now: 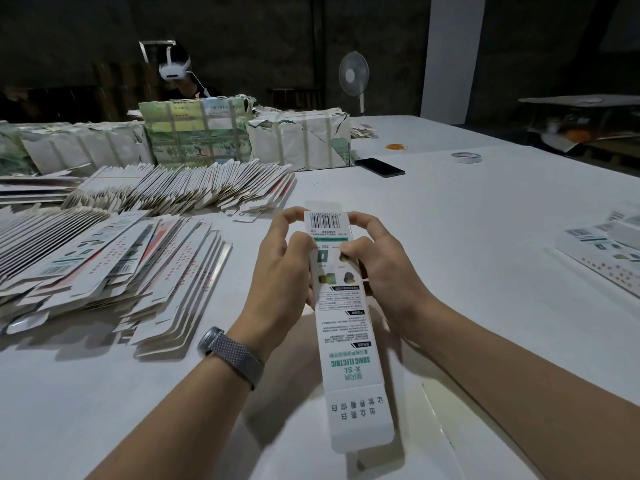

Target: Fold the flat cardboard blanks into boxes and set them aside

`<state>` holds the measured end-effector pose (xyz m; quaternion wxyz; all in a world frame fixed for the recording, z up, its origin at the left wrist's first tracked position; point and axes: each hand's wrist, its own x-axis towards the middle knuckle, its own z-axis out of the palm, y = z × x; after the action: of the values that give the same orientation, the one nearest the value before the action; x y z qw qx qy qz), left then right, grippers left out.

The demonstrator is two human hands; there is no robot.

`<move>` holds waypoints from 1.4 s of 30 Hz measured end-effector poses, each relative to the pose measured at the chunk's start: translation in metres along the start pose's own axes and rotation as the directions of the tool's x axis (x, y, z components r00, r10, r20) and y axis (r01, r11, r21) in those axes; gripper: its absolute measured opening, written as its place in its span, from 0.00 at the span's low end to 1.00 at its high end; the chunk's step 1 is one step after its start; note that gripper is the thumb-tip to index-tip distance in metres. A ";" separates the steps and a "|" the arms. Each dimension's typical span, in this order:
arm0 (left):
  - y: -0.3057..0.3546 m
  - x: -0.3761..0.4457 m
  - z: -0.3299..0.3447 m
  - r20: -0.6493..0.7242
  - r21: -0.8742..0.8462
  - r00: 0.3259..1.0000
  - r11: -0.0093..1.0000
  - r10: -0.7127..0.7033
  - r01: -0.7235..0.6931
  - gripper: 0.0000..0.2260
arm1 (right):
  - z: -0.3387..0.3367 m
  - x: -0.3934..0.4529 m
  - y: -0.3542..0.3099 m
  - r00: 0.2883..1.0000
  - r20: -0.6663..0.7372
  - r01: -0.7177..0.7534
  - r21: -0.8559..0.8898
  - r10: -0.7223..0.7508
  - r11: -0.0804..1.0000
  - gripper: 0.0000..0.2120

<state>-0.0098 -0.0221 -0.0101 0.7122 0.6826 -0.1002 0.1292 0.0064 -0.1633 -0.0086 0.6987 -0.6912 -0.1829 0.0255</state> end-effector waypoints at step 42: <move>-0.004 0.003 0.001 0.188 -0.205 0.972 0.962 -0.143 0.182 0.13 | -0.005 0.003 -0.007 0.993 -0.111 0.063 0.246 -0.036 0.967 0.13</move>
<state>-0.0058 -0.0231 -0.0128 0.7804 0.6139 -0.1184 -0.0011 0.0087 -0.1673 -0.0011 0.7891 -0.5934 -0.1584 -0.0057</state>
